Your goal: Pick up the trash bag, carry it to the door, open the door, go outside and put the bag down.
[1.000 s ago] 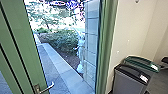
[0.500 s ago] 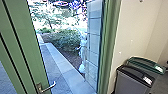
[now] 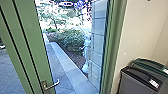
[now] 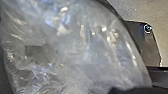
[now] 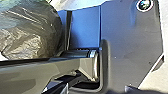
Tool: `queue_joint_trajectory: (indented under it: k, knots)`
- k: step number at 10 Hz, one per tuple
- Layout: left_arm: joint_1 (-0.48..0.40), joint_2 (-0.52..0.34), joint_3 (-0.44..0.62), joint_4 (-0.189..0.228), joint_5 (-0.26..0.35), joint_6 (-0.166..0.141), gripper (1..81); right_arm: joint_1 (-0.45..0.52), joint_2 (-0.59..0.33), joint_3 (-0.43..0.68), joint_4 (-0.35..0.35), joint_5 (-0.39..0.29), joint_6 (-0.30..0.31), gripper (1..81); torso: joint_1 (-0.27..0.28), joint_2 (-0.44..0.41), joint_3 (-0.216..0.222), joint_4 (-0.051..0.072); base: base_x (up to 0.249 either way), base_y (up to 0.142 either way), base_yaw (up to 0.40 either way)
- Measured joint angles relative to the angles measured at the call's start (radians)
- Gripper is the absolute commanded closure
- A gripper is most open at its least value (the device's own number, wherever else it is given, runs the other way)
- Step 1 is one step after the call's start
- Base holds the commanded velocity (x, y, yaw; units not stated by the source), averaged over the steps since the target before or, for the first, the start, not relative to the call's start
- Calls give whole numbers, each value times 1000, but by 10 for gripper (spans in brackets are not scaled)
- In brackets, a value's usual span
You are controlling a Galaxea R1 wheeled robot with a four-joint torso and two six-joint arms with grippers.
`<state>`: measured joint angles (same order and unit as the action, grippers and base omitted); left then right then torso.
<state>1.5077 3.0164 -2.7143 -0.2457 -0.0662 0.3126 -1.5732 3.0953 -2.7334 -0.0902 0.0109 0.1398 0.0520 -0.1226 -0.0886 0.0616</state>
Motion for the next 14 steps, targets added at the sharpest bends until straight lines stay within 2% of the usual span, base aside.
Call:
queue_joint_trajectory:
  k: [14]
  knots:
    - [4,-3,-1,3,6,0,811,0,1,0,1,5,0,10,0,0,0,0,0,0,178]
